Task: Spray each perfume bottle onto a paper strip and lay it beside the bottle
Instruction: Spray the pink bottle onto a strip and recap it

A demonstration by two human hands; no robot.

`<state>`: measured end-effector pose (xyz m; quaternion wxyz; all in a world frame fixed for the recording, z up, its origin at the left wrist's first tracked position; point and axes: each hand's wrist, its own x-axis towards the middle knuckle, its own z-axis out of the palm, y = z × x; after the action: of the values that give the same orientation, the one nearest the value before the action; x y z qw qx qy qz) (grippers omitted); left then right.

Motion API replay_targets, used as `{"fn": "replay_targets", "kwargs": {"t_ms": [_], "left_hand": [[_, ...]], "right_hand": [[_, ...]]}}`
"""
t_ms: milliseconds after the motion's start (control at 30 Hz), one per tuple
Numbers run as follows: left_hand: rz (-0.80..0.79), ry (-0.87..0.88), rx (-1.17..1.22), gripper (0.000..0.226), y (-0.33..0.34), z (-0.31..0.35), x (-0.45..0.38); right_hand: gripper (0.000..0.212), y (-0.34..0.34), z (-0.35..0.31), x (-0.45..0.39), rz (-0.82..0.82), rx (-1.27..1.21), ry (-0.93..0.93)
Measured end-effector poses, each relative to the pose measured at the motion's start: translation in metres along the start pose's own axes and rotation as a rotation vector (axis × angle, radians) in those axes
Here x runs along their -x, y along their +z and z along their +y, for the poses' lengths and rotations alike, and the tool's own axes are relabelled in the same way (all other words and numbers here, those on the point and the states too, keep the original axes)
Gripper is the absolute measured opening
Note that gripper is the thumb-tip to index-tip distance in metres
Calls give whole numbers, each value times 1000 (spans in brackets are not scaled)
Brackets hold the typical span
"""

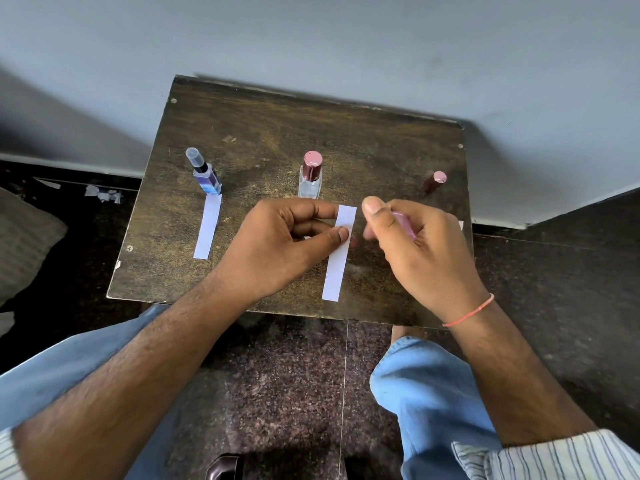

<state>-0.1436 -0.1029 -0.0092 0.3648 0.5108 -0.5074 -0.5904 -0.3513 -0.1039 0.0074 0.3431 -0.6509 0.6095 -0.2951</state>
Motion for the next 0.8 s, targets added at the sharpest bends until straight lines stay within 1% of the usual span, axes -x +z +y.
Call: {"fn": "replay_targets", "kwargs": {"t_ms": [100,200,333,400,500,633,800], "left_hand": [[6,2,3,22,0,-1,0],[2,9,7,22,1,0,1],[4,9,2,22,1,0,1],[-1,14,-3,22,1,0,1],[-1,18,-3,24,0,0,2],[-7,22,-19,29,-1,-2,1],[-16,16,-30,31,-1,-4,0]], "right_hand": [[62,3,-1,1,30,30,-16],[63,4,-1,2,62,58,-27],[58,4,-3,1,62,54,-9],[57,4,-3,1,44,22,13],[61,4,-2,1,15,-10,13],[61,4,-2,1,-3,14,4],[57,5,0,0,-74,-3,78]]}}
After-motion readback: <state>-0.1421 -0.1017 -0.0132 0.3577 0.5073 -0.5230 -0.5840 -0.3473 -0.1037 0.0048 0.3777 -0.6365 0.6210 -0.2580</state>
